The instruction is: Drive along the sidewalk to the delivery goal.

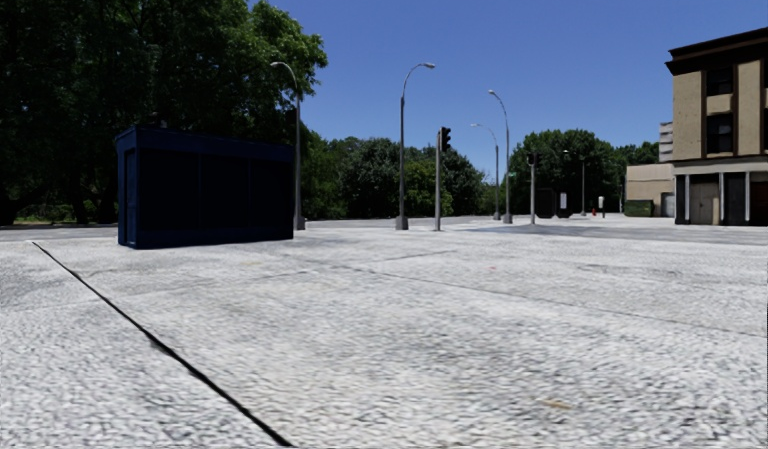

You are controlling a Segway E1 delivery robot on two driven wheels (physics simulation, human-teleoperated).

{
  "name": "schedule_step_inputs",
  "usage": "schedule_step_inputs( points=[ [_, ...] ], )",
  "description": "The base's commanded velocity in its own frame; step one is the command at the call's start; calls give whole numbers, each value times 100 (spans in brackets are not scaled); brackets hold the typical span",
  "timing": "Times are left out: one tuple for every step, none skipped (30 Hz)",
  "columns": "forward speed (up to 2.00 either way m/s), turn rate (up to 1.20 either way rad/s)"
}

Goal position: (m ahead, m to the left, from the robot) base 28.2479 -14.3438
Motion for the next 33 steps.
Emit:
schedule_step_inputs(
  points=[
    [200,0],
    [200,0],
    [200,0],
    [200,0],
    [200,0],
    [200,0],
    [200,0],
    [200,0],
    [200,0],
    [200,0],
    [200,0],
    [200,0],
    [200,0],
    [200,0],
    [200,0],
    [200,0],
    [200,0],
    [200,0],
    [200,0],
    [200,0],
    [200,0],
    [200,0],
    [200,0],
    [200,0],
    [200,0],
    [200,0],
    [200,0],
    [200,0],
    [200,0],
    [200,0],
    [200,0],
    [200,0],
    [200,0]
  ],
)
